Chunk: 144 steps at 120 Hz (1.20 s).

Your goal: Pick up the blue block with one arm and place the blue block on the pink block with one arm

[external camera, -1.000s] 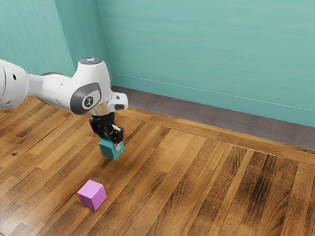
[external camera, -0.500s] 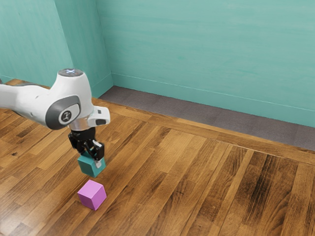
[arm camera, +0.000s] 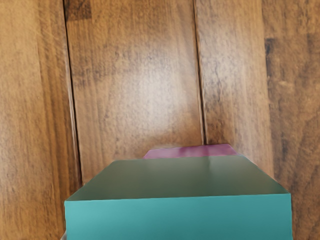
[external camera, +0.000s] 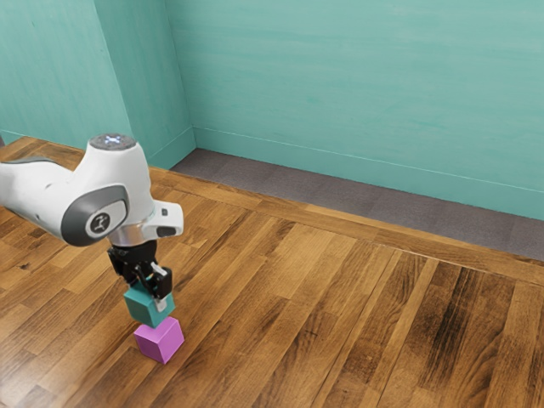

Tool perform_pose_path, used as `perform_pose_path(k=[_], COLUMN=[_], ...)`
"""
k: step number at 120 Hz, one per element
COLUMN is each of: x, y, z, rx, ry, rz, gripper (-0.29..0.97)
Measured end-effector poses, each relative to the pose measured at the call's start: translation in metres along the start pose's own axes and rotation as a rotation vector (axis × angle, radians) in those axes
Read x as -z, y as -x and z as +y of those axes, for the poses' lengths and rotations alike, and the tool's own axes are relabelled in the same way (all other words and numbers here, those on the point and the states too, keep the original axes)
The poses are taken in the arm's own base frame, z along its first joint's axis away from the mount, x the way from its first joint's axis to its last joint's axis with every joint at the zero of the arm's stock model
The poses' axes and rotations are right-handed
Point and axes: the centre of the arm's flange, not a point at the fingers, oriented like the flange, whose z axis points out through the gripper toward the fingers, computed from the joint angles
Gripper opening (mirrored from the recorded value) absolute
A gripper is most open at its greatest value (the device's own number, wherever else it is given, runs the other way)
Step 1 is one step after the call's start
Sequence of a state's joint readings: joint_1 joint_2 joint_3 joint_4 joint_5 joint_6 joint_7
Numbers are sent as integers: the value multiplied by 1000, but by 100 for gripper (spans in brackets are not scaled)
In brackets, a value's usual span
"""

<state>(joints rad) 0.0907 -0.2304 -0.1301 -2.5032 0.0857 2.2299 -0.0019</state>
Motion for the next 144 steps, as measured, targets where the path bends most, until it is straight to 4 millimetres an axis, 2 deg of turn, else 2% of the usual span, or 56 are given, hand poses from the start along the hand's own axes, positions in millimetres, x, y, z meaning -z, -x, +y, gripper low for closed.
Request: perform_pose_path(k=[46, 65, 87, 93, 100, 108, 114, 122, 144], x=[-1, -1, 0, 9, 36, 80, 96, 103, 104], y=[7, 7, 7, 6, -1, -13, -16, -16, -12], z=[8, 11, 11, 11, 10, 19, 24, 25, 23], rx=[-1, -10, -23, -26, -30, -48, -59, -64, -68], ry=[4, 17, 26, 25, 19, 15, 14, 14, 19], rz=[-4, -5, -6, 10, 43, 91, 97, 84, 47], gripper=[21, 45, 58, 60, 62, 64, 65, 65, 67])
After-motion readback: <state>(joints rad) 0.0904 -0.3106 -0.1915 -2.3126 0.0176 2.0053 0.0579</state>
